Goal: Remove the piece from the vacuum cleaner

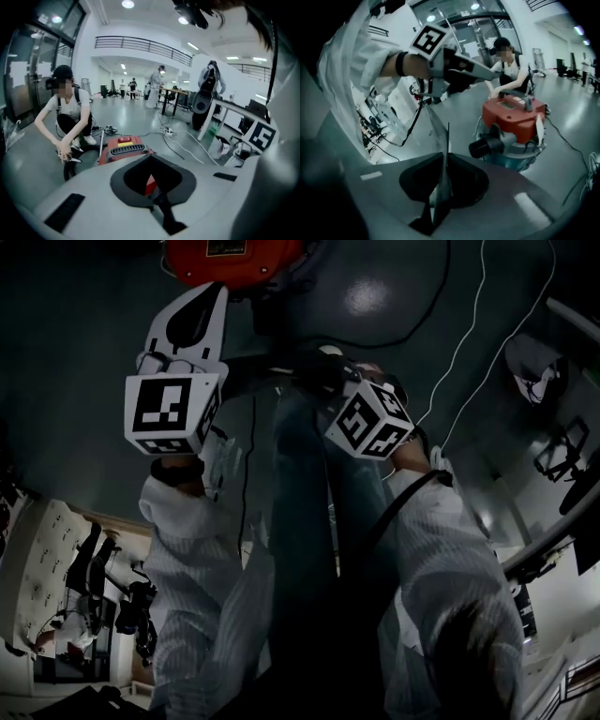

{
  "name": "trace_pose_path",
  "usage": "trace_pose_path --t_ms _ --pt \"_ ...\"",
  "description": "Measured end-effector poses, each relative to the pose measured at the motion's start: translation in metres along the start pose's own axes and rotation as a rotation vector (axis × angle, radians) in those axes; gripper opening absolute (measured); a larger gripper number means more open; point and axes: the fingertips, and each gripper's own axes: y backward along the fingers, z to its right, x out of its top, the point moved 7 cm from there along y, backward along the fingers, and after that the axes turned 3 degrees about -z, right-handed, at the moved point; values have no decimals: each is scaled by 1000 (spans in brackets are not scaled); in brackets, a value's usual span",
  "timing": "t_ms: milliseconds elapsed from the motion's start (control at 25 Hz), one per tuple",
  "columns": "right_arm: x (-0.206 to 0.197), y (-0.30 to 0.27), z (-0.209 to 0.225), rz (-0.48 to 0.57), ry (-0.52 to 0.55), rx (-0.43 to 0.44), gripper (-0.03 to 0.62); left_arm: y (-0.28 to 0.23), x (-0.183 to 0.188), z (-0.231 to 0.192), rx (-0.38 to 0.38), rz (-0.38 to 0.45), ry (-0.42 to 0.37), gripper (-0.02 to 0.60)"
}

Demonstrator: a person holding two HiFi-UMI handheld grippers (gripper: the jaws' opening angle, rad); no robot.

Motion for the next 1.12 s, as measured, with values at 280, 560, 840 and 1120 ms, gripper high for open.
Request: trace_pose_path --t_ms 280,560,840,1120 --pt "89 143 -30 228 -112 -166 29 156 115 37 203 215 39 3" --pt "182 279 -64 420 -71 -275 29 279 213 94 259 351 -55 3" --pt "227 370 -140 551 -49 -367 31 363 263 166 283 439 -52 4" --pt "231 403 -170 625 -55 -425 31 387 269 204 264 492 -107 4"
